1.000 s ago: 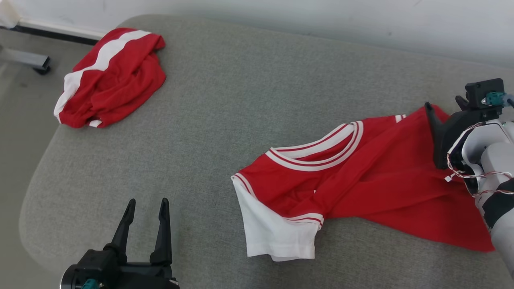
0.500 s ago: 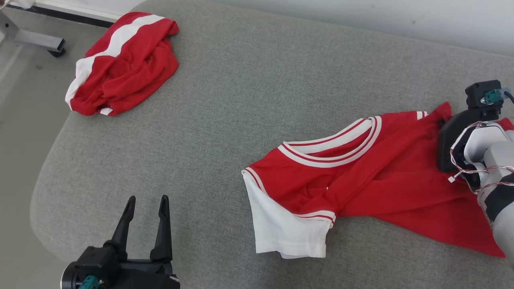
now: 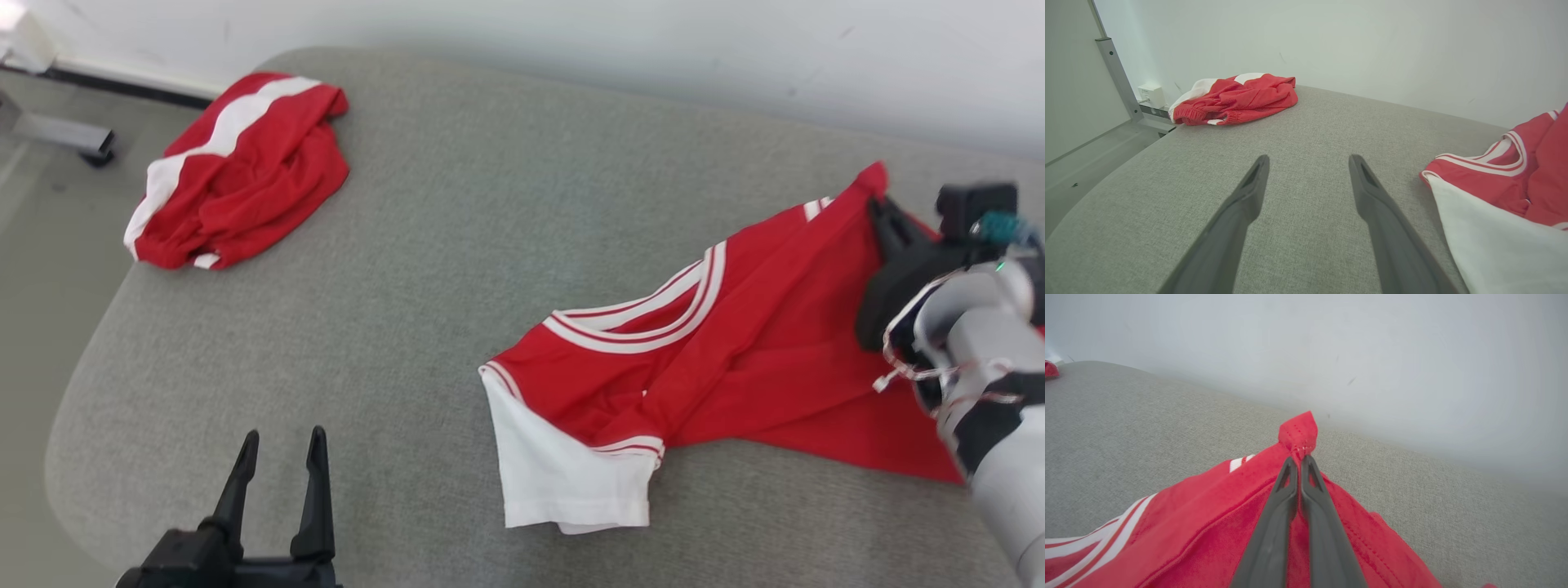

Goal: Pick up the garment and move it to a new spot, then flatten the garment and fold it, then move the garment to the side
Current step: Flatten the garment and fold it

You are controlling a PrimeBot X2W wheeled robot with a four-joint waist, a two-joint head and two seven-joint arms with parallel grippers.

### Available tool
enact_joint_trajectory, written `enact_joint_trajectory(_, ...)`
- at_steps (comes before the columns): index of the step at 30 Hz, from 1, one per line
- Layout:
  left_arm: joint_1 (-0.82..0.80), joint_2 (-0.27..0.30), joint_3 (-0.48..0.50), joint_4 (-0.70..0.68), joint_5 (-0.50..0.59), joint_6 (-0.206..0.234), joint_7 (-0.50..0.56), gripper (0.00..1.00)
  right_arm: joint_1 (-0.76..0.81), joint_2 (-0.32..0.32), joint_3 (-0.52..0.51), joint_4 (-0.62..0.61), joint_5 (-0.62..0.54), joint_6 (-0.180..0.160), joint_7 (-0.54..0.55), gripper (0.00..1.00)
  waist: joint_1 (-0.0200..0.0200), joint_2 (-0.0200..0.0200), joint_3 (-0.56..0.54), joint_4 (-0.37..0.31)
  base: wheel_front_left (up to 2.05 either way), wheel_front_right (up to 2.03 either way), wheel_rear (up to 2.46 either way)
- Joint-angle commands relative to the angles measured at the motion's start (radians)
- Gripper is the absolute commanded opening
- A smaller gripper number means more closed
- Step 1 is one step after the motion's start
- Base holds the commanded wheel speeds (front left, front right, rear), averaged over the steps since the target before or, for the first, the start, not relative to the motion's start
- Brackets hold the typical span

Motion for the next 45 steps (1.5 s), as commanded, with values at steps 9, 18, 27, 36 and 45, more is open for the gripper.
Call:
enact_joint_trajectory(9, 0.068, 0.000, 0.030, -0.013, 0.029, 0.001, -0.003, 1.00, 0.202, -0.011, 0.030, -0.186, 0.061, -0.003, -0.093, 0.00, 0.0001, 0.0000, -0.102, -0.112, 0.00, 0.00, 0.00)
enact_joint_trajectory(18, 0.089, 0.000, 0.044, -0.022, 0.035, -0.005, -0.003, 1.00, 0.584, 0.007, -0.175, -0.576, 0.003, -0.002, -0.095, 0.00, 0.0001, 0.0000, -0.122, -0.170, 0.00, 0.00, 0.00)
enact_joint_trajectory(27, 0.095, 0.000, 0.044, -0.020, 0.043, -0.005, -0.003, 1.00, 0.798, 0.108, -0.299, -0.690, -0.058, -0.002, -0.095, 1.00, 0.0001, 0.0000, -0.126, -0.191, 0.00, 0.00, 0.00)
enact_joint_trajectory(36, 0.100, 0.000, 0.056, -0.017, 0.055, -0.008, -0.003, 1.00, 0.838, 0.143, -0.369, -0.798, -0.105, -0.002, -0.093, 1.00, 0.0001, 0.0000, -0.150, -0.198, 0.00, 0.00, 0.00)
enact_joint_trajectory(45, 0.123, 0.000, 0.069, -0.023, 0.067, -0.007, -0.003, 1.00, 0.920, 0.167, -0.432, -0.918, -0.119, -0.002, -0.093, 1.00, 0.0001, 0.0000, -0.195, -0.202, 0.00, 0.00, 0.00)
